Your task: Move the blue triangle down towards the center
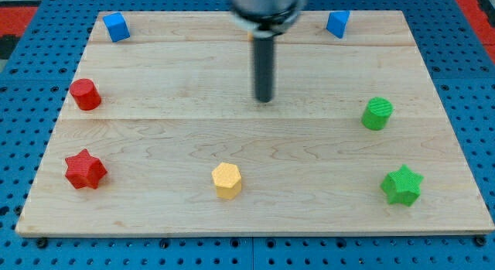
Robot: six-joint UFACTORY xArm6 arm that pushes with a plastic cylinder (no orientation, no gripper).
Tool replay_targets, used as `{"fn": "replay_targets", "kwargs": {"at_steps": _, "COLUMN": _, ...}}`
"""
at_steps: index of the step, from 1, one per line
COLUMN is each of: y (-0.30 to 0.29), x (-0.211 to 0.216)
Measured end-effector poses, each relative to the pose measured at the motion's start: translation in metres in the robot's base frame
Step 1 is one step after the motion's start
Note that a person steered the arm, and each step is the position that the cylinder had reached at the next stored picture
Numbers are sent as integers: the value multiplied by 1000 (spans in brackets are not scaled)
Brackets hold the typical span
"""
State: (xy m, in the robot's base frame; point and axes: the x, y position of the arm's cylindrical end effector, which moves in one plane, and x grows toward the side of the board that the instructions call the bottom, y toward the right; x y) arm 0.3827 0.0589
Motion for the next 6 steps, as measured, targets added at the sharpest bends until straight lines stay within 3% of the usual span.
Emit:
{"fn": "replay_targets", "kwargs": {"at_steps": 2, "y": 177, "x": -87}}
{"fn": "replay_targets", "kwargs": {"at_steps": 3, "y": 187, "x": -153}}
{"fn": "replay_targets", "kwargs": {"at_steps": 4, "y": 138, "x": -173}}
{"fn": "replay_targets", "kwargs": {"at_steps": 5, "y": 51, "x": -167}}
{"fn": "replay_targets", "kwargs": {"at_steps": 6, "y": 41, "x": -169}}
